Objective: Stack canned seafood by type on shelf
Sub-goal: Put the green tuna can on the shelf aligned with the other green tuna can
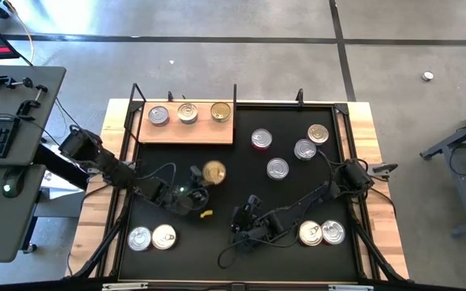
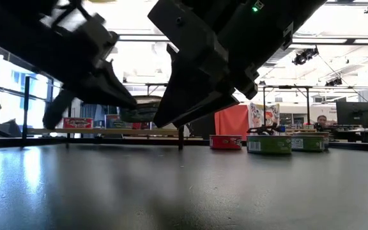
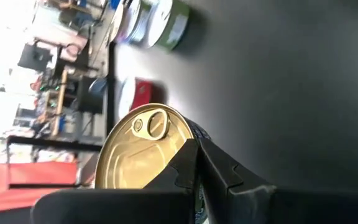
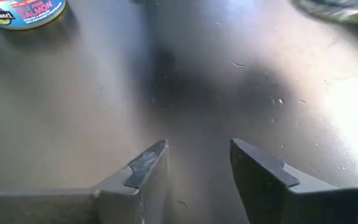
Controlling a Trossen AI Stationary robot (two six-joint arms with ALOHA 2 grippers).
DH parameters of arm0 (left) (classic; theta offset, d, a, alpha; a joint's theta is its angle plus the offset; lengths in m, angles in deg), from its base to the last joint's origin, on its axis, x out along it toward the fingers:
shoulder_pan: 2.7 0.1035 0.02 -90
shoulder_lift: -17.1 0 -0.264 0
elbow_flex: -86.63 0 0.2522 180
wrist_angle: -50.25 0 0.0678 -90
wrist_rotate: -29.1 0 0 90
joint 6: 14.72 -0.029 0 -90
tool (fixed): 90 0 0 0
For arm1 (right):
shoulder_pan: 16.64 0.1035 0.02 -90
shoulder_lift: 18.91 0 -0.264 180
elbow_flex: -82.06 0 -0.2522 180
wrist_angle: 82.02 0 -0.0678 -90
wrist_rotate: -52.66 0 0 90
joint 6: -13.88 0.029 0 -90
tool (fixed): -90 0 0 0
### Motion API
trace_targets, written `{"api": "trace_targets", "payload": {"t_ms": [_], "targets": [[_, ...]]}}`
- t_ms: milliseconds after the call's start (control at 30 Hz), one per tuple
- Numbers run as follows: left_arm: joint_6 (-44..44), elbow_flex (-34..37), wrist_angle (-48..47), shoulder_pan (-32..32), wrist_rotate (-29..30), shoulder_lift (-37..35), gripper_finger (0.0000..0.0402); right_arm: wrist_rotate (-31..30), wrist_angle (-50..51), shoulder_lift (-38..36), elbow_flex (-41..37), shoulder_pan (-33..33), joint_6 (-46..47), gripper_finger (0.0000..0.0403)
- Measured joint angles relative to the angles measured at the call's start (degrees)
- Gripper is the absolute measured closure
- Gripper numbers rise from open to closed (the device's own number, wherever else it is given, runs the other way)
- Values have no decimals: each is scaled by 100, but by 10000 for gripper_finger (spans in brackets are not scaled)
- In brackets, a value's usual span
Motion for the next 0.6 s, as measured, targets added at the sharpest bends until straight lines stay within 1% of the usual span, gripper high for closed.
{"api": "trace_targets", "payload": {"t_ms": [133,200,367,500,600], "targets": [[-355,0,36,543,0,-4,401,-1,2,0,0,-1,0,238],[-469,0,117,857,-118,-6,401,1,2,0,0,-1,0,238],[-485,0,131,1706,-1166,-261,401,1,0,0,0,0,7,238],[-667,0,114,2290,-1545,-644,401,1,-13,0,0,0,17,238],[-670,-4,104,2775,-2353,-887,401,1,-13,0,0,0,7,238]]}}
